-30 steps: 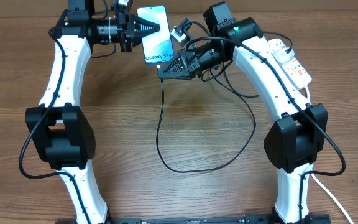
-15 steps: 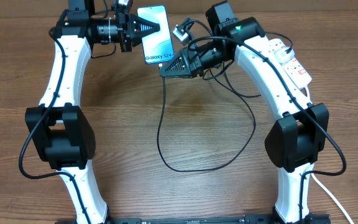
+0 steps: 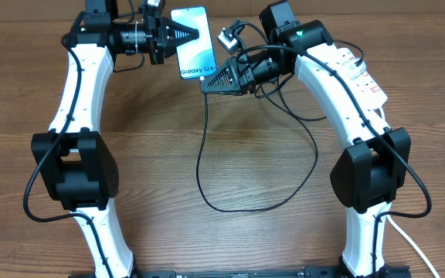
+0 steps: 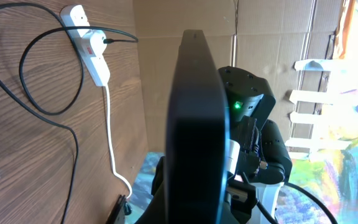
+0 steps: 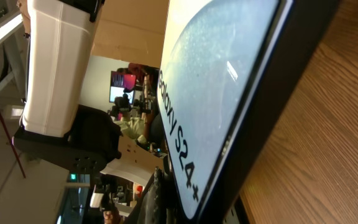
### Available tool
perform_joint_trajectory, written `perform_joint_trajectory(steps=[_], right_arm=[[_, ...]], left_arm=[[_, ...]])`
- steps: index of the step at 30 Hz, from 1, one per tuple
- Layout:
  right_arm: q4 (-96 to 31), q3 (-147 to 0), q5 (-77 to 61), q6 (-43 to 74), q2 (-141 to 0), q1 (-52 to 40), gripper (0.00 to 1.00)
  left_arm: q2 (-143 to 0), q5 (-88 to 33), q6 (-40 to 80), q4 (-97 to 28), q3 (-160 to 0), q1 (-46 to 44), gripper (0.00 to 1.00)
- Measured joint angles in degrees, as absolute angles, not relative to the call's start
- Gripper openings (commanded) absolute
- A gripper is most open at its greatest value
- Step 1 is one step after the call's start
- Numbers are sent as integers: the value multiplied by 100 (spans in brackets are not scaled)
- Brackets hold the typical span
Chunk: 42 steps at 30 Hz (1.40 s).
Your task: Plug charger to phone and switch on socket
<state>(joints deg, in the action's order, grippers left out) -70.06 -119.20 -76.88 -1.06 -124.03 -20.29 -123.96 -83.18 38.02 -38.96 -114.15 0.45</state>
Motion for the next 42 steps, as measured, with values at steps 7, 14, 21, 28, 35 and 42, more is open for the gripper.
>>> perform_joint_trajectory(steps=[7, 14, 21, 28, 35, 42], right_arm=[[-7006, -11920, -7699, -108, -12403, -2036, 4], [-6987, -11920, -7710, -64, -12403, -2045, 4], [-6943, -11920, -7712, 25, -12403, -2056, 4], [-6912, -11920, -7712, 73, -12403, -2058, 4], [-6855, -11920, -7714, 196, -12403, -2062, 4], [-6845, -11920, -7714, 228, -12403, -2091, 4]], left_arm=[[-12396, -8324, 3929, -3896, -11415, 45, 4], [-12396, -8337, 3946, -3894, -11415, 45, 4], [-12396, -8337, 3955, -3892, -11415, 45, 4], [-12396, -8337, 3955, -3889, -11415, 45, 4], [-12396, -8331, 4014, -3854, -11415, 47, 4], [-12396, -8333, 4016, -3852, -11415, 47, 4]])
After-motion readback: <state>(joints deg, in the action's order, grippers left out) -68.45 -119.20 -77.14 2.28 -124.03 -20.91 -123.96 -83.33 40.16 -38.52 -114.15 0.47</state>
